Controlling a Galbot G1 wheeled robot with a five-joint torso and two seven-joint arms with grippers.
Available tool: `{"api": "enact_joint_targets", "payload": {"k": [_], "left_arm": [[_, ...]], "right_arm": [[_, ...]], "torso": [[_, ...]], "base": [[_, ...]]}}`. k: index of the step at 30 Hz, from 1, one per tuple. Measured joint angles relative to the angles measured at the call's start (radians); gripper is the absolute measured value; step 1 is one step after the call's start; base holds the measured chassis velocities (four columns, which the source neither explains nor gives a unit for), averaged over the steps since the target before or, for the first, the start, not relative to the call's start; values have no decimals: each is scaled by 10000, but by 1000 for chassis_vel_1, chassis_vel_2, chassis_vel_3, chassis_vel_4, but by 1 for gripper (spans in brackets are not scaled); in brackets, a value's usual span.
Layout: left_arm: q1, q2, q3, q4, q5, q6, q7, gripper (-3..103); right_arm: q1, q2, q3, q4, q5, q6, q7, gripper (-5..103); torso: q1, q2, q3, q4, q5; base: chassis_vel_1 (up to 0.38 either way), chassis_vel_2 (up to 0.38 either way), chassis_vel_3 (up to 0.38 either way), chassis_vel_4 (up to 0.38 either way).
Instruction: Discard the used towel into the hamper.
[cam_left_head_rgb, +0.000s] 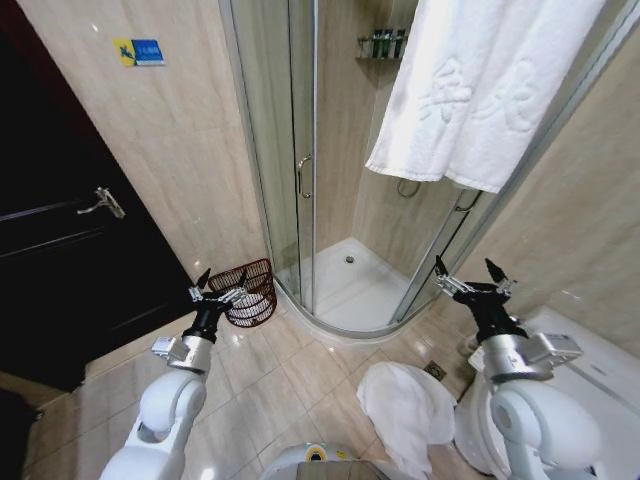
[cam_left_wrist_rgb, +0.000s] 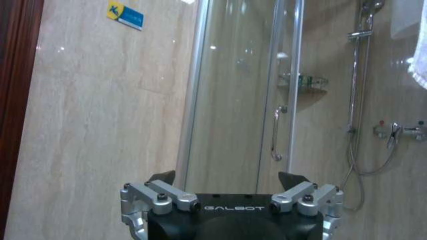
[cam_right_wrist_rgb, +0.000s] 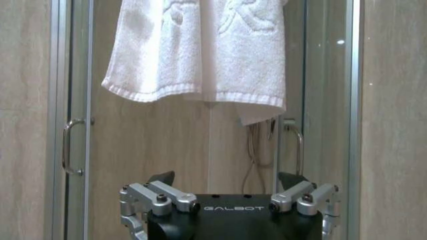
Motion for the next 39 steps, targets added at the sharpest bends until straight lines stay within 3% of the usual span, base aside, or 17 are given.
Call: {"api": "enact_joint_targets", "payload": {"k": [29,35,39], "left_arm": [[181,-73,-9,-163,35,-9,8,100],[354,-131,-8,-161,128,-35,2,100],[282,-130,99,-77,215,-5,5,100]], "right_arm": [[106,-200,81,0,300,2,38,100],[715,-1119,148,0,763,-242,321,100],[1261,-2170,500,0,1431,-403,645,100]], "torso": [[911,1940,1032,0,1],[971,2069,1103,1,2],[969,2059,1099,2,2]], "base": [[0,0,0,0],[0,0,0,0],[0,0,0,0]]}}
